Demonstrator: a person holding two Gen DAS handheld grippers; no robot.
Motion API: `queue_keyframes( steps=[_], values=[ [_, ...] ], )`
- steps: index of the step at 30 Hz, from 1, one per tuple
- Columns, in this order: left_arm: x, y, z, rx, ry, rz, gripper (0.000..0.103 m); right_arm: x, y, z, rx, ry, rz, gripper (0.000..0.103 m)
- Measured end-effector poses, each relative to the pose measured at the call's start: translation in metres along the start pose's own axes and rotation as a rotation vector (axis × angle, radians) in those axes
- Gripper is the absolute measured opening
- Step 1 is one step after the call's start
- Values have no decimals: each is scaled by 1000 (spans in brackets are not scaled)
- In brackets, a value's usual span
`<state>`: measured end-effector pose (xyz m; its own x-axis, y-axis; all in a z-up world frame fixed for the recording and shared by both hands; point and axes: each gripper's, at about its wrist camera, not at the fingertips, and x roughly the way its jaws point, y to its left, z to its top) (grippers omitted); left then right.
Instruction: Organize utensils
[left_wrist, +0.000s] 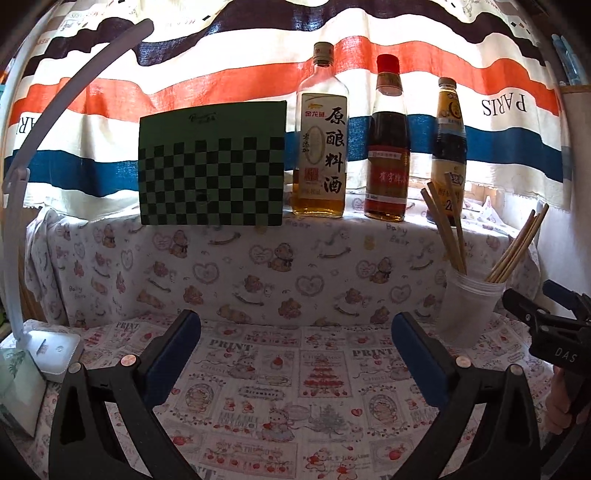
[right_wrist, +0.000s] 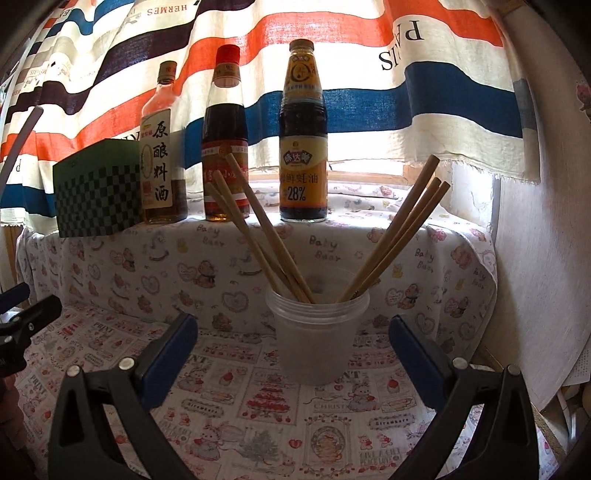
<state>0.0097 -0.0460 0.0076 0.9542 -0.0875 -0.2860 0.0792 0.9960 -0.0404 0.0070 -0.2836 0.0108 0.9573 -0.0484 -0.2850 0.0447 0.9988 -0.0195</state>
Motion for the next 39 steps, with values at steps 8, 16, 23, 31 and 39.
queue_keyframes(
  steps=[8,16,23,31,39],
  values=[
    [1,-4,0,29,4,29,102,2,3,0,-10,15,3,103],
    [3,-4,0,27,10,29,103,3,-1,1,11,20,-3,103],
    [3,-4,0,29,11,28,103,3,-1,1,15,21,-5,103],
    [3,-4,0,27,13,31,103,3,0,1,4,22,-4,103],
    [3,-3,-1,27,14,30,103,3,0,1,3,23,-4,103]
  ],
)
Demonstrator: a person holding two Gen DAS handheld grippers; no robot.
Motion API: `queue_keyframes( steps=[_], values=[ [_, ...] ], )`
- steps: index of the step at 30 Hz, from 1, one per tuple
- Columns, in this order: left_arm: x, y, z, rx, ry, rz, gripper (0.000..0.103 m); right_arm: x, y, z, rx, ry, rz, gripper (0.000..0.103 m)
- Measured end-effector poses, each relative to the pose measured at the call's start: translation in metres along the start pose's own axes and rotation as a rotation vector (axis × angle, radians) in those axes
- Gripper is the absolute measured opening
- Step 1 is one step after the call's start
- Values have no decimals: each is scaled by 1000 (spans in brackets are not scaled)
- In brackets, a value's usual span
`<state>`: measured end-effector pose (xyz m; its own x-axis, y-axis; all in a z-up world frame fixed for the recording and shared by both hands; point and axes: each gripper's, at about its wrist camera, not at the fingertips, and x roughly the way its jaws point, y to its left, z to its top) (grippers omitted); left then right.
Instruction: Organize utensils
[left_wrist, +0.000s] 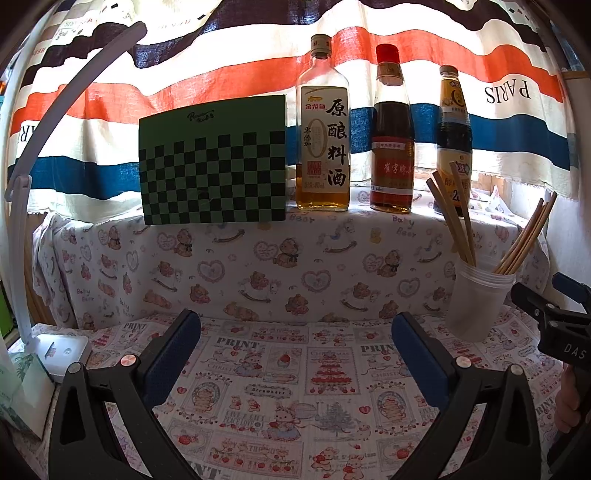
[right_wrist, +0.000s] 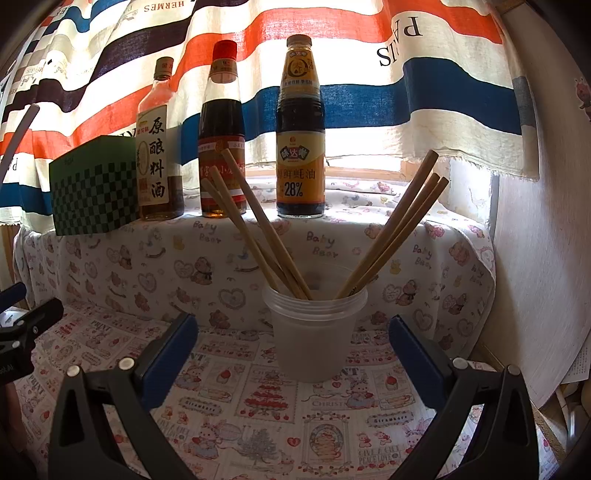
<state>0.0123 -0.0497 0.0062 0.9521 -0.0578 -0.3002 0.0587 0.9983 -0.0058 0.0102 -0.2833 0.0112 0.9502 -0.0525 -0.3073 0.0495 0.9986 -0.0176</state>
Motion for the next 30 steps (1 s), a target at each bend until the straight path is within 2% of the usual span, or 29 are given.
queue_keyframes(
  steps=[30],
  values=[
    [1,2,0,0,2,1,103,1,1,0,0,2,0,103]
  ],
)
